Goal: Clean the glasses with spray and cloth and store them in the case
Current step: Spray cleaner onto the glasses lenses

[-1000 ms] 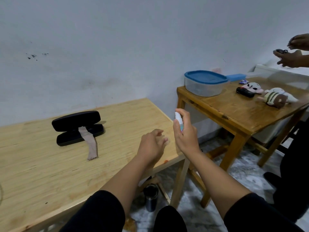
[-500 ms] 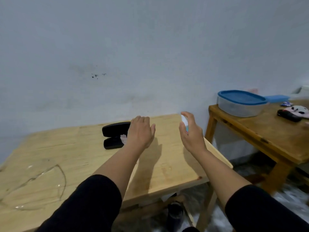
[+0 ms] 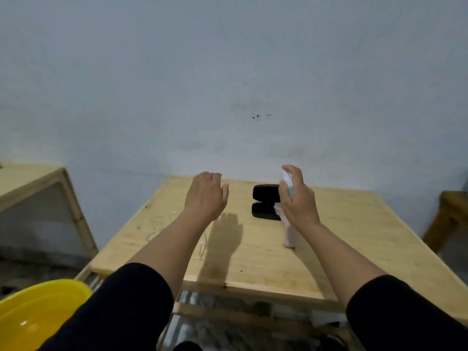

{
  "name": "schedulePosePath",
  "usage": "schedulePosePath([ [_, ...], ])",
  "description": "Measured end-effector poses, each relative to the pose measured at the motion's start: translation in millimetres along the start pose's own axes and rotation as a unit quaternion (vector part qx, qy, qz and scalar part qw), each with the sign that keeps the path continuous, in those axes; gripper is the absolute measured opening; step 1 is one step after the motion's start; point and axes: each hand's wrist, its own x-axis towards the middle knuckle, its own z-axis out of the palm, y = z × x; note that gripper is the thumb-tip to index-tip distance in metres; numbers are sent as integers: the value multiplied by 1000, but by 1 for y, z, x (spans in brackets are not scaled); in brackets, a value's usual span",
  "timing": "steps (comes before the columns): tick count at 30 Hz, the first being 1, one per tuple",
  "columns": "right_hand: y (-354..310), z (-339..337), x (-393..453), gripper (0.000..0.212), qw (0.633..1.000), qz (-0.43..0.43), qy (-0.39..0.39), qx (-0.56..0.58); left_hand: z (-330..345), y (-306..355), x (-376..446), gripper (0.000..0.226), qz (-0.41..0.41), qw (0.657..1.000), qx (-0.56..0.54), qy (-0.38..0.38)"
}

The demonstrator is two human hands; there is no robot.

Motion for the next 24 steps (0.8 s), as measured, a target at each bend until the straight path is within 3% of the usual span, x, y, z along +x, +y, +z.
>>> schedulePosePath([
  [7,-38,73,-13,33,997,-30,-61,45,-23,-115,-61,37,-135,988,-4,-75],
  [14,-53,119,-29,35,991,-24,-117,58,-22,-172,-100,57,-125,985,-58,-104],
  [20,-51,131,-32,37,985,7,-160,61,5,-178,-101,25,-88,994,-63,-16],
  [24,-44,132,-26,36,979,53,-178,83,16,-176,-97,20,-95,990,-96,28],
])
